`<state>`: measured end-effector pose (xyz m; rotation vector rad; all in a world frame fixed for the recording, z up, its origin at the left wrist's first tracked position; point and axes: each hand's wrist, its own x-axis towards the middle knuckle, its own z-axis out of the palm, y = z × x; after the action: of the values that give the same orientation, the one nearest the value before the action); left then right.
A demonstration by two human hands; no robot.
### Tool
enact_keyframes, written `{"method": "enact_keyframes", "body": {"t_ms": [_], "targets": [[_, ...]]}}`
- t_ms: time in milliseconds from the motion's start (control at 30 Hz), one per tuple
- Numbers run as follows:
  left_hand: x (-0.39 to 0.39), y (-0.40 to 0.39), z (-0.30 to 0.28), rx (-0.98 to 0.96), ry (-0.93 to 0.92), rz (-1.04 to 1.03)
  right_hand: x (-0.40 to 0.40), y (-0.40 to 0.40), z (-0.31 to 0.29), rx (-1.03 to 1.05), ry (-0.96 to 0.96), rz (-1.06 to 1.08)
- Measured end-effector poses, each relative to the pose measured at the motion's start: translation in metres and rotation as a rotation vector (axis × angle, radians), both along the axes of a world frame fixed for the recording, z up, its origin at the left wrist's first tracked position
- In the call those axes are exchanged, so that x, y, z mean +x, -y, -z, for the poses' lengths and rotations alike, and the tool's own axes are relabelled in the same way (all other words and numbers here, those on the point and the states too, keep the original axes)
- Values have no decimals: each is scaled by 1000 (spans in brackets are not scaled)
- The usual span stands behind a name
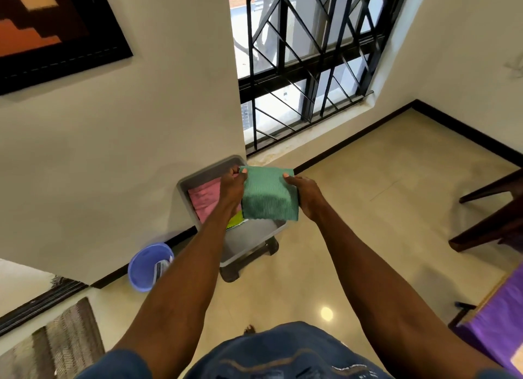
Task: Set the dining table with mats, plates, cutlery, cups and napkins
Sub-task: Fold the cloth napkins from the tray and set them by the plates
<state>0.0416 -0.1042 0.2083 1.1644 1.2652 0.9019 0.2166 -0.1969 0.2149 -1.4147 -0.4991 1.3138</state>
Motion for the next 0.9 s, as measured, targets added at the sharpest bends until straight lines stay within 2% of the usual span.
{"method": "enact_keyframes", "body": {"t_ms": [67,133,200,267,367,600,800,900], "targets": [[6,1,0,-55,80,-17,2,7,3,-53,41,-50],[12,5,-2,-162,231,18,2,13,9,-69,88,-6],[18,10,-1,-300,349,141,2,22,14,-17,74,115],[23,17,4,-357,387,342,3,35,15,17,85,186],[36,30,21,-373,344,596,10,64,17,3,92,235],[92,76,51,-414,194,788,30,147,41,-118,140,473],[141,127,56,-439,83,1011,53,228,56,-110,-5,690],[167,160,54,-428,69,1101,67,267,56,-80,-4,807]]}}
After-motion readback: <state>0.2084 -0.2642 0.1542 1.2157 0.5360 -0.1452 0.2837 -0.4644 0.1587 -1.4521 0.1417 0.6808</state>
